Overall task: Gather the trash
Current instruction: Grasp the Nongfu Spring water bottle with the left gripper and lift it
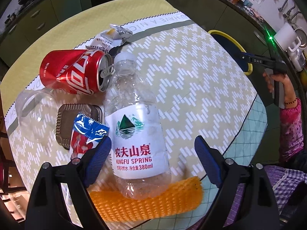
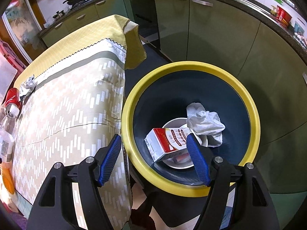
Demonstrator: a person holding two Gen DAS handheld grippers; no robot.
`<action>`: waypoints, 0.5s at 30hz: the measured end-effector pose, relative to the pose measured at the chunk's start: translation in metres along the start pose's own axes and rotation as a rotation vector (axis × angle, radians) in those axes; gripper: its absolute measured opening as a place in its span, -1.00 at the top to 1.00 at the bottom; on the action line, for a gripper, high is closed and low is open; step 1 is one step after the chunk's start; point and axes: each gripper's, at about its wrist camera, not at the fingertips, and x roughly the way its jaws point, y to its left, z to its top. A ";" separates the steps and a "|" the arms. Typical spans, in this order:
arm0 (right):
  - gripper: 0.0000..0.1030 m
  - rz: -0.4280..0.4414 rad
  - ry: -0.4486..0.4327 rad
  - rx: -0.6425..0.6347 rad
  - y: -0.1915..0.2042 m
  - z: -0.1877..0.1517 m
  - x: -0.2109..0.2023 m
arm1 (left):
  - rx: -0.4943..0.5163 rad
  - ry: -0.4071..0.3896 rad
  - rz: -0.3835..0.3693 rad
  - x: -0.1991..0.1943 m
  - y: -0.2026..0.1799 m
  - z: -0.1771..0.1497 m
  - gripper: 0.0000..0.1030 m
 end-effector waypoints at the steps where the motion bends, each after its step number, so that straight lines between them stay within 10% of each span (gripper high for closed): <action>1: -0.35 0.000 0.000 0.001 0.000 0.000 0.000 | 0.000 0.006 0.003 0.002 0.000 0.001 -0.63; 15: -0.36 0.010 0.006 0.013 -0.006 -0.004 0.006 | -0.045 0.061 0.014 0.032 0.013 0.017 -0.29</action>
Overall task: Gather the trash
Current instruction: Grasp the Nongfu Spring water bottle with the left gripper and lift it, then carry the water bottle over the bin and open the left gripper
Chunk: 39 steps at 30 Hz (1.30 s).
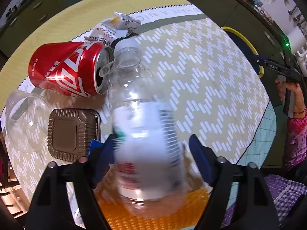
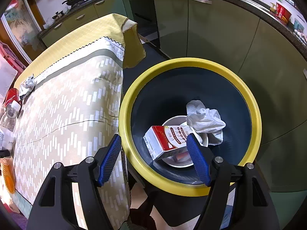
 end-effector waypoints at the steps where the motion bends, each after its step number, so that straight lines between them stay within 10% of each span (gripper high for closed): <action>1: -0.36 0.001 0.001 0.000 0.000 0.000 0.001 | -0.004 0.012 -0.001 0.003 0.001 0.001 -0.29; 39: -0.36 0.011 -0.059 0.048 -0.017 -0.022 -0.033 | 0.238 -0.196 0.068 -0.056 -0.076 0.029 -0.14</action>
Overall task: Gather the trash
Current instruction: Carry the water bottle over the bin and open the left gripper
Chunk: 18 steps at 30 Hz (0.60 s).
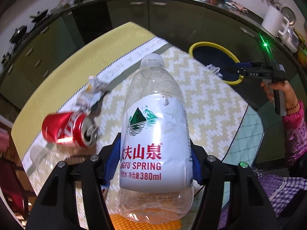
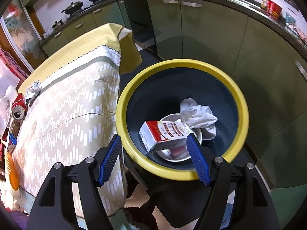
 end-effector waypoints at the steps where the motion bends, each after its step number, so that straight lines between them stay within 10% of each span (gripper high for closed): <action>1: -0.36 -0.002 -0.009 0.003 -0.002 -0.002 -0.005 | 0.019 -0.006 -0.003 0.000 -0.005 0.008 -0.14; 18: -0.36 -0.042 -0.102 0.103 -0.071 -0.046 -0.075 | 0.292 0.043 -0.228 0.077 -0.144 0.137 -0.14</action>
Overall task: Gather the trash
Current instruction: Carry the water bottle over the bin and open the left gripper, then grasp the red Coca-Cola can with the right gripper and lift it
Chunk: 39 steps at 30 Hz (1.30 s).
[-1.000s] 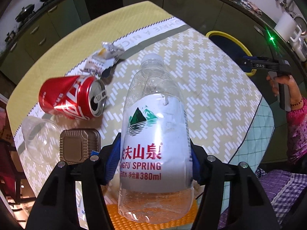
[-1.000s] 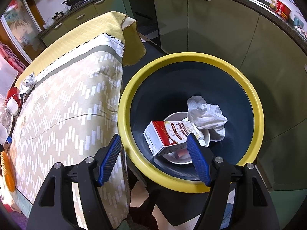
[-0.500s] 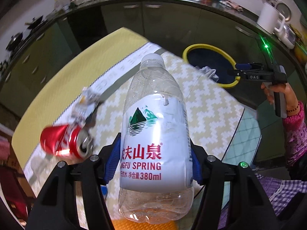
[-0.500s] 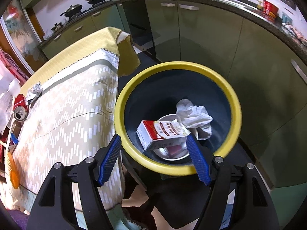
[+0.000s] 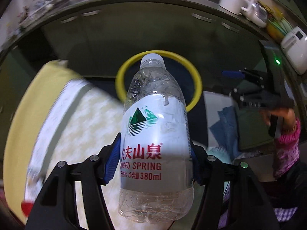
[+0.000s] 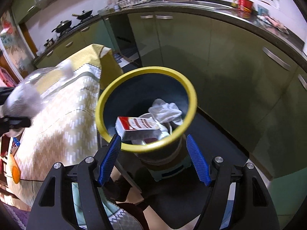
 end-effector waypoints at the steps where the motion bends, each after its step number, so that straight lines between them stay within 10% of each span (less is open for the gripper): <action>1: -0.36 -0.003 0.001 0.011 -0.006 -0.003 -0.002 | 0.011 0.002 0.002 0.010 -0.004 0.008 -0.14; 12: -0.36 -0.021 0.026 0.083 -0.039 -0.020 0.000 | 0.032 0.059 0.017 0.117 -0.020 0.086 -0.30; 18: -0.37 -0.007 0.030 0.078 -0.034 -0.021 0.003 | 0.011 -0.009 -0.023 0.084 -0.014 0.079 -0.33; 30: -0.37 0.005 0.038 0.026 -0.005 -0.010 0.007 | -0.139 -0.321 0.002 -0.091 0.036 -0.042 -0.58; 39: -0.37 0.150 0.046 -0.231 0.128 0.020 0.024 | -0.423 -0.575 0.172 -0.189 0.120 -0.179 -0.71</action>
